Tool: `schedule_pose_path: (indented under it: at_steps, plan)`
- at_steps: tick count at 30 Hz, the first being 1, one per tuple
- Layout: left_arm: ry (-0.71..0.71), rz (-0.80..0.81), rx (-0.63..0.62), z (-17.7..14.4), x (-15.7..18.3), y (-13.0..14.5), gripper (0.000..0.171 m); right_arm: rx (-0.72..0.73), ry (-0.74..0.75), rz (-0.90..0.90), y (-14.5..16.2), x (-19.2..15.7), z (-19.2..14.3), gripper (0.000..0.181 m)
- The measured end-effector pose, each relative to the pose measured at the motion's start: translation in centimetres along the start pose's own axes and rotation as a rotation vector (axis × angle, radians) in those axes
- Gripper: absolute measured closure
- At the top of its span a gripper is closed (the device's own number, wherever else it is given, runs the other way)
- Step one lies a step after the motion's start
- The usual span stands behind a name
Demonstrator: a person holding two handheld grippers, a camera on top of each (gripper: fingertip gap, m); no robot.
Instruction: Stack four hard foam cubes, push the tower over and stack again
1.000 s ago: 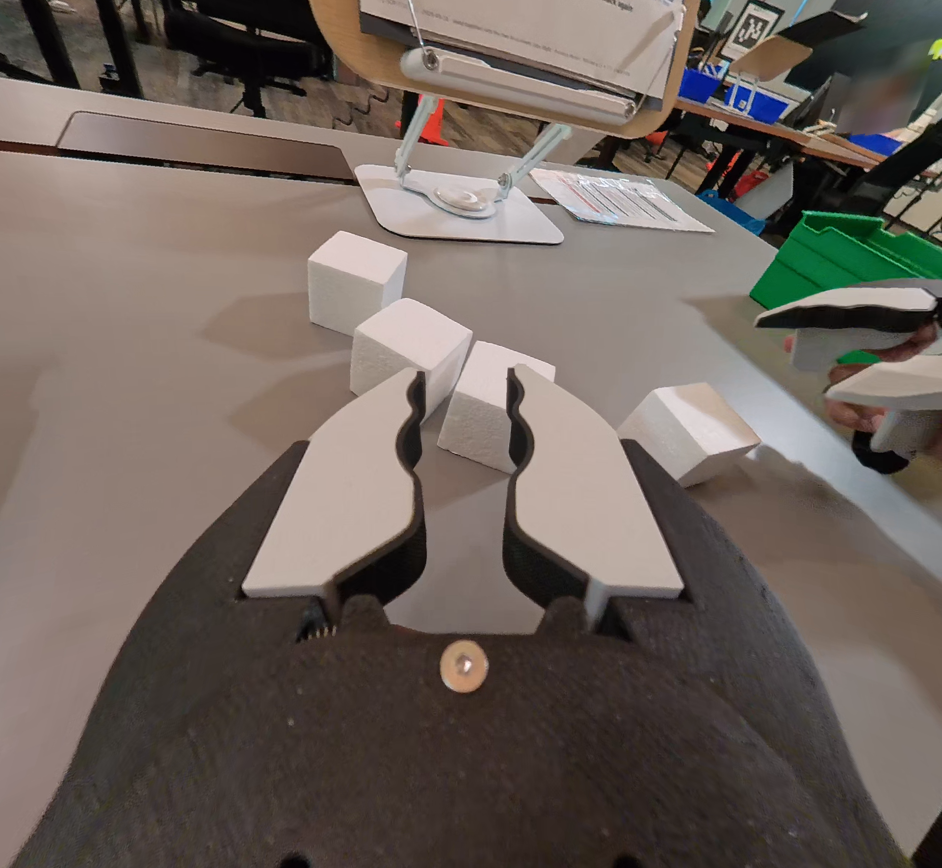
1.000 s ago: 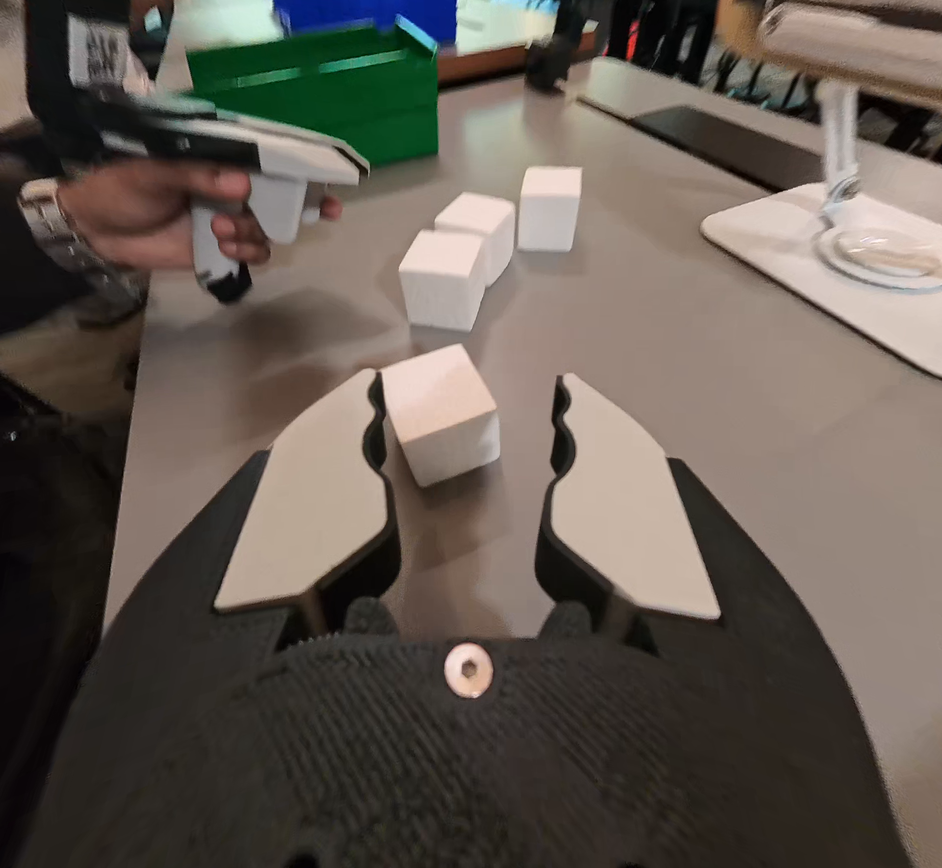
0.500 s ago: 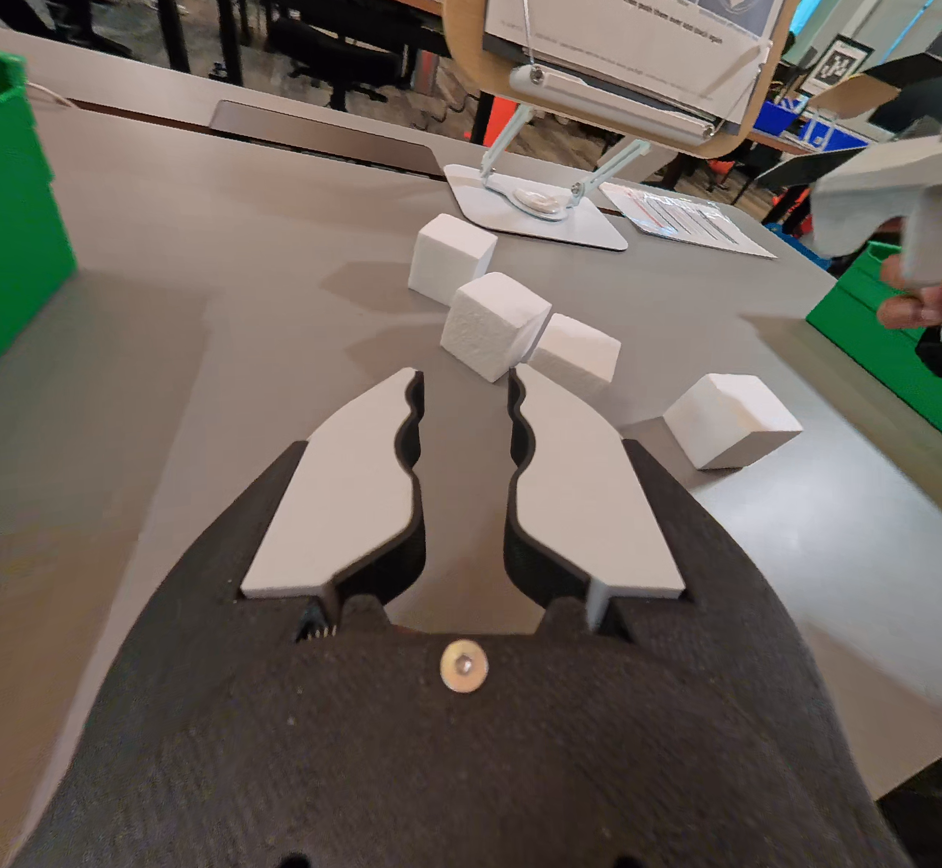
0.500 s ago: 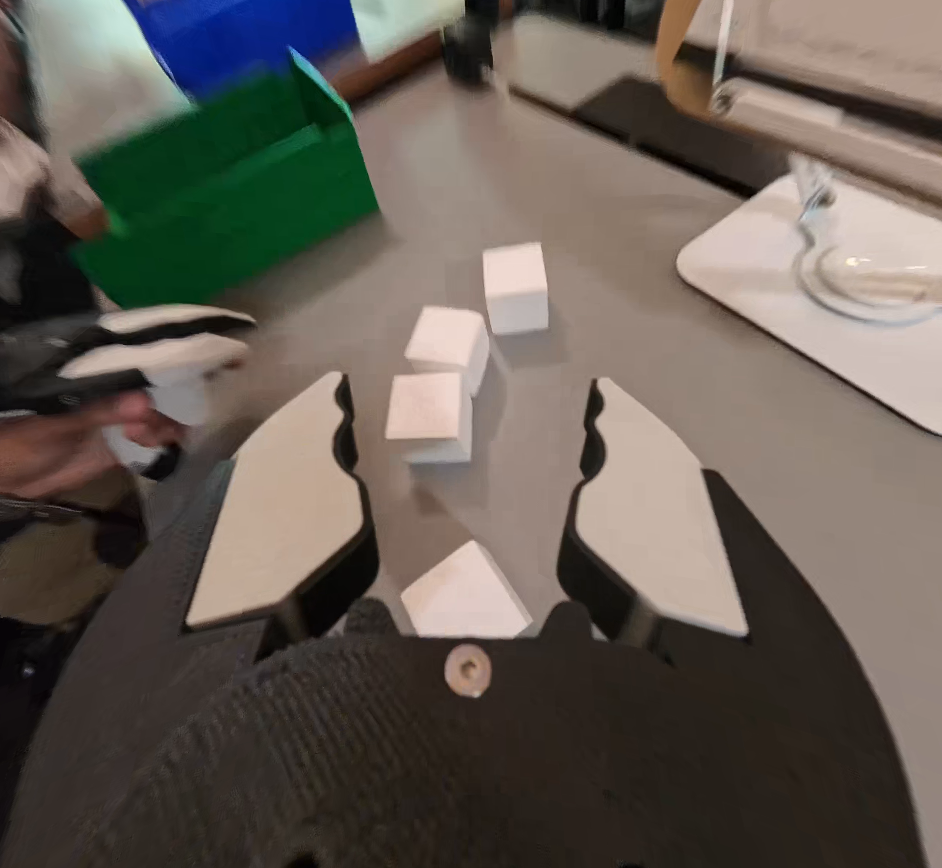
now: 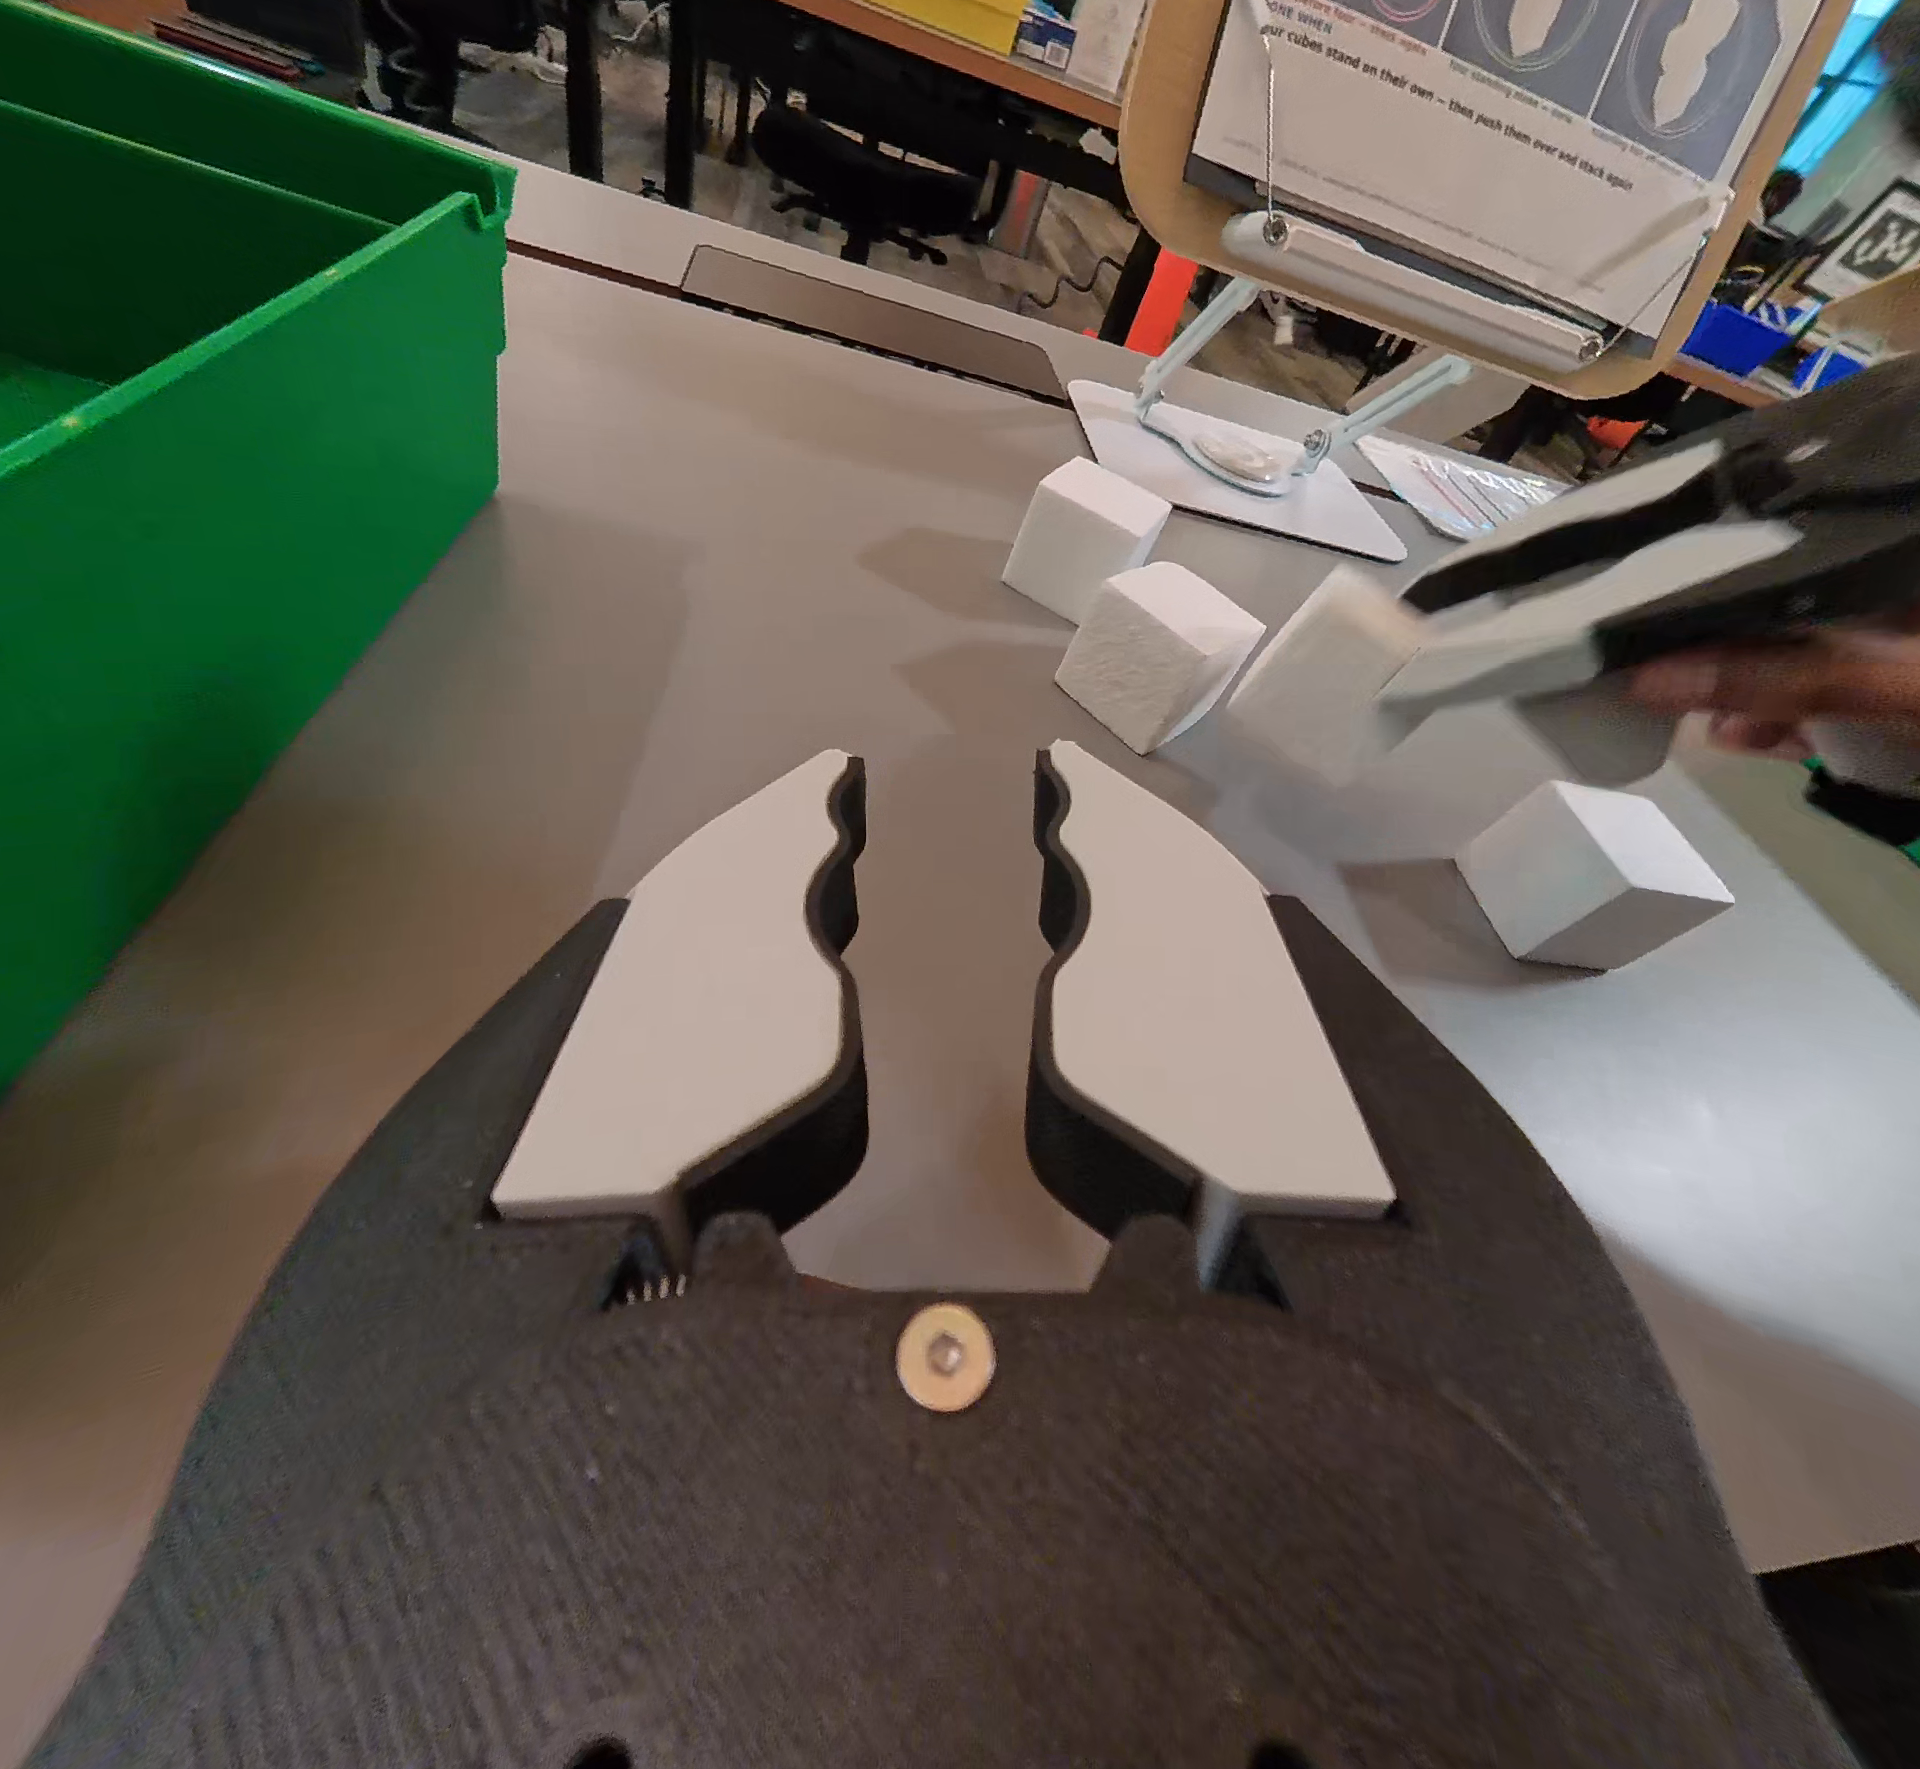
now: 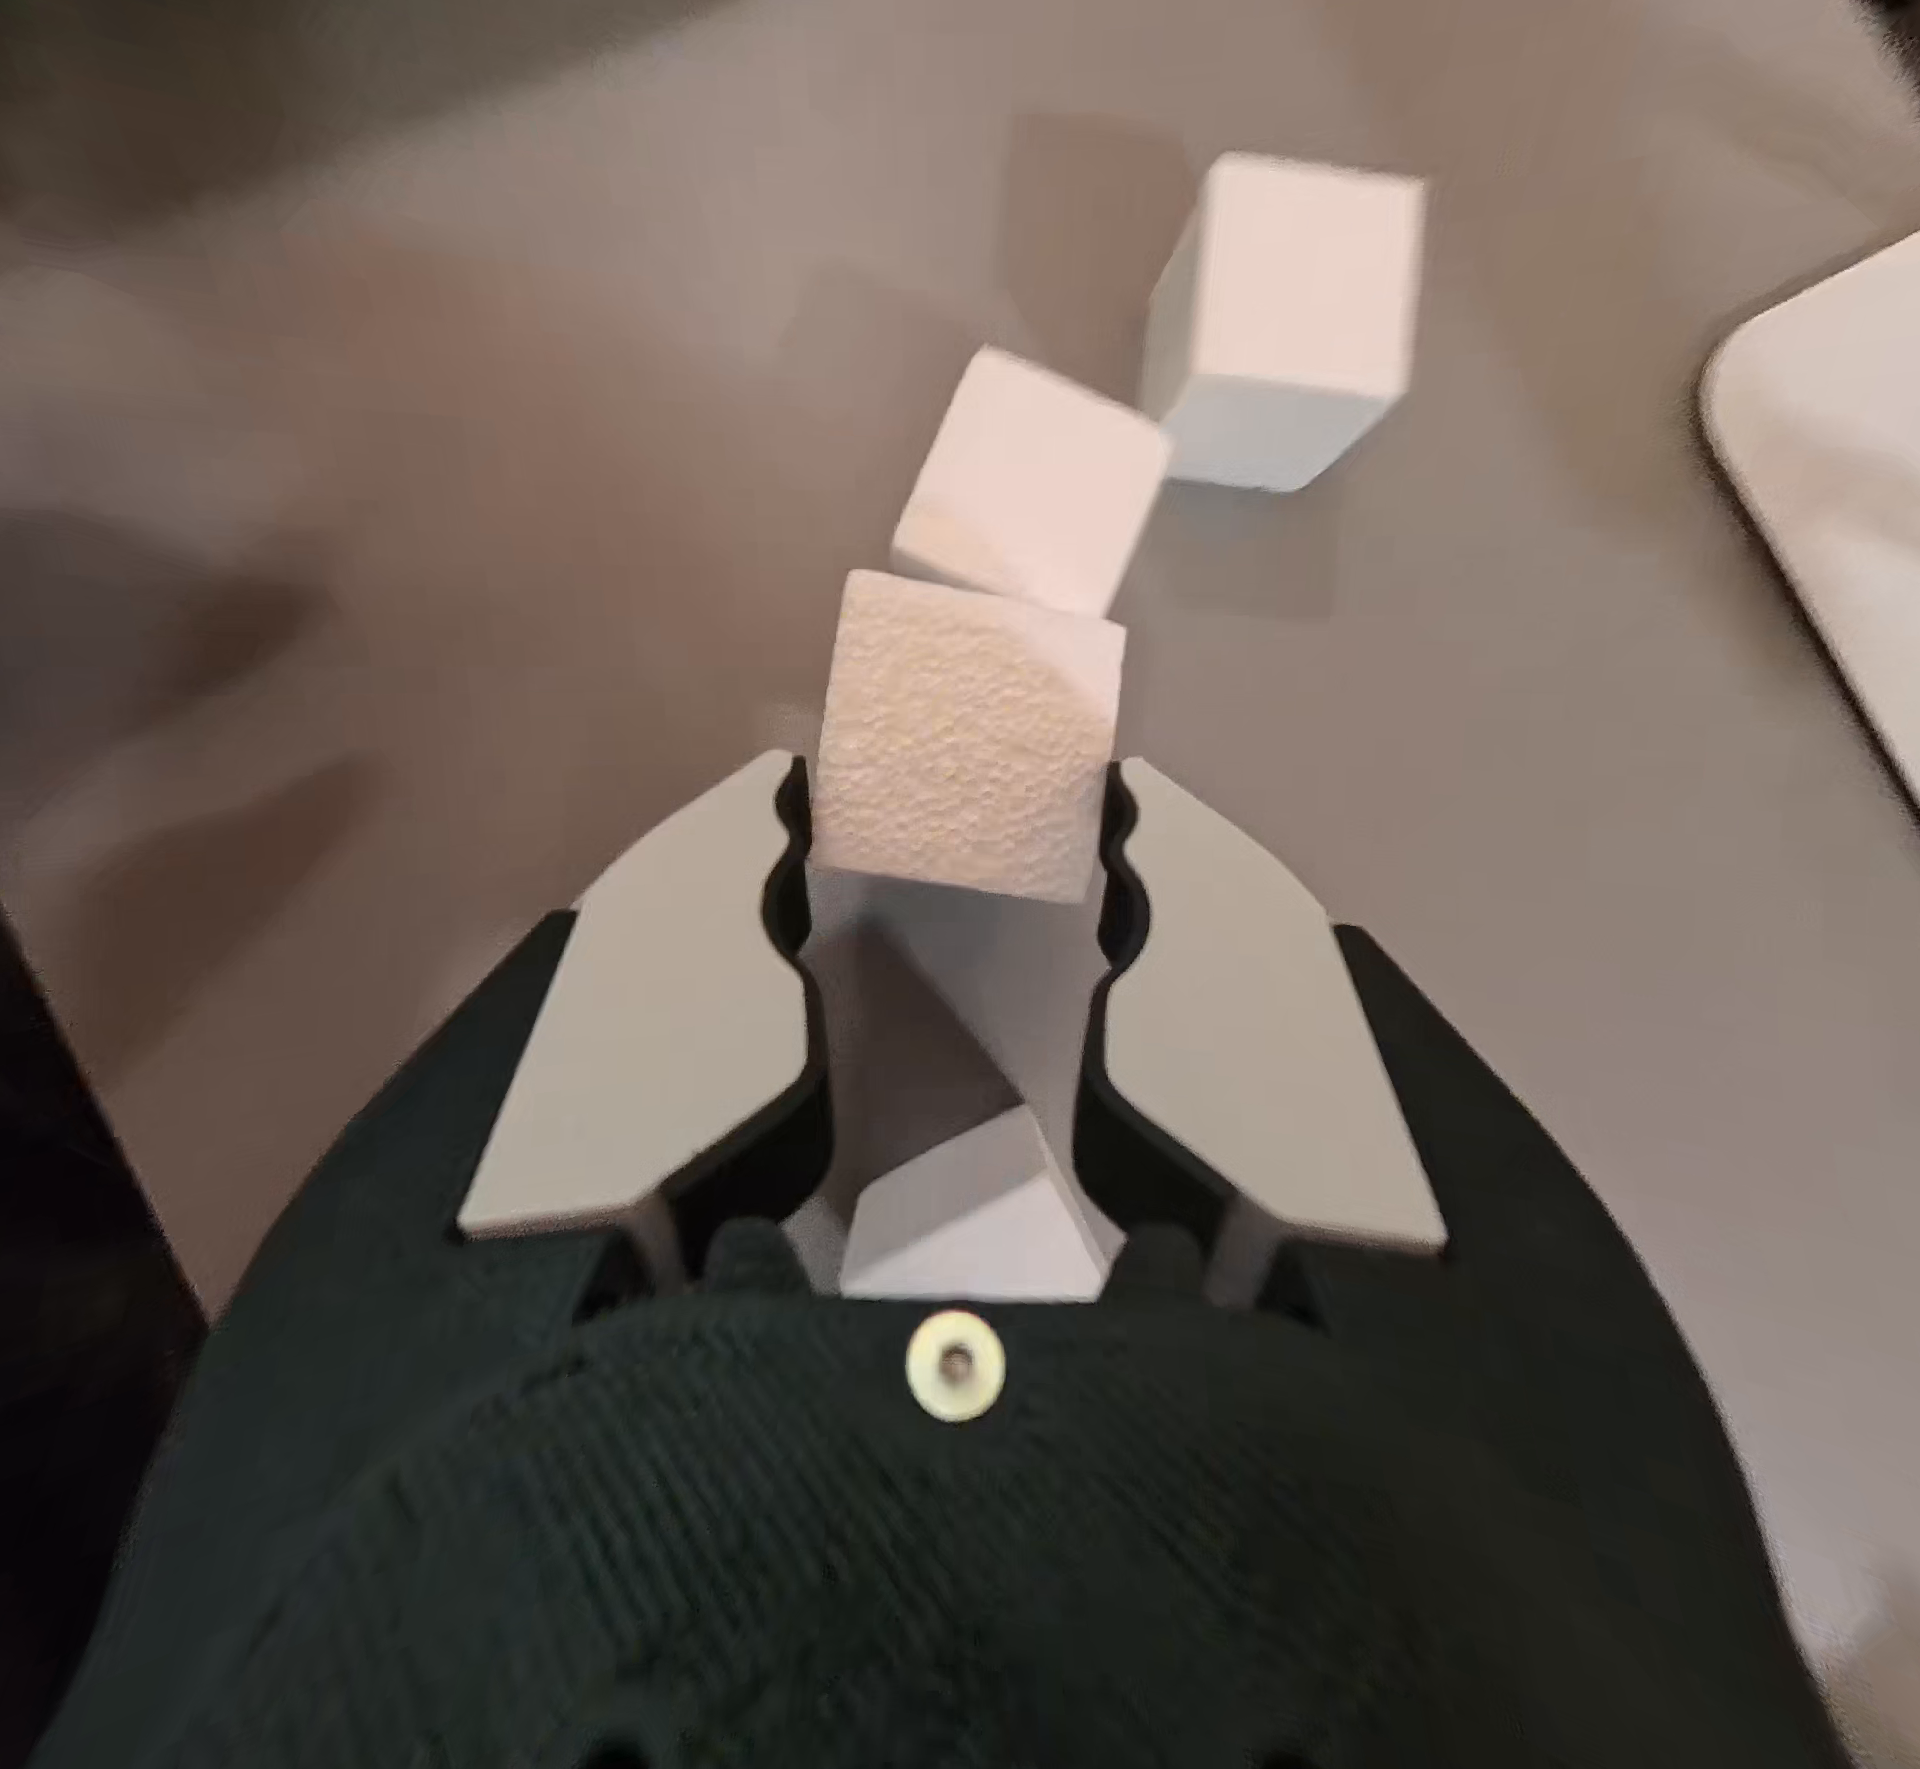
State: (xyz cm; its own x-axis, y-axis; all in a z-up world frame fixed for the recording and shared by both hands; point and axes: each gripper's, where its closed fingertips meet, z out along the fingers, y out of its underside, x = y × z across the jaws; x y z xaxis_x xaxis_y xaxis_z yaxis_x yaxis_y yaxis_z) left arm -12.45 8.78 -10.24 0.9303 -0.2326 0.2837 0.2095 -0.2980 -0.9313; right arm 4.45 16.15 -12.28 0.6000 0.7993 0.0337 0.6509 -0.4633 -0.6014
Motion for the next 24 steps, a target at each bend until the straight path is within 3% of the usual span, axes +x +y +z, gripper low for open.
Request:
schedule_pose_path:
  at_steps: [3,6,9,12,14,17,24]
  plan:
    - [0.016,0.01,-0.015,0.4,0.5,0.3,0.14,0.167,0.028,0.08,-1.3,3.4,-4.9,0.127]
    - [0.044,0.025,-0.019,1.0,1.4,0.2,0.14,0.258,0.083,0.136,0.4,7.6,-9.6,0.127]
    - [0.077,0.053,-0.038,2.0,2.5,0.5,0.14,0.244,0.148,0.137,5.1,11.3,-12.3,0.127]
    - [0.121,0.075,-0.055,3.3,4.0,0.7,0.14,0.141,0.329,0.055,12.2,14.7,-12.7,0.127]
    - [0.154,0.086,-0.065,4.1,5.2,0.8,0.14,0.09,0.346,-0.041,16.0,14.1,-11.8,0.127]
    - [0.212,0.101,-0.081,5.5,7.2,1.1,0.14,-0.006,0.3,-0.164,19.2,12.0,-10.7,0.127]
    - [0.348,0.138,-0.109,8.4,12.2,1.6,0.141,0.087,0.078,-0.155,18.6,4.7,-10.6,0.127]
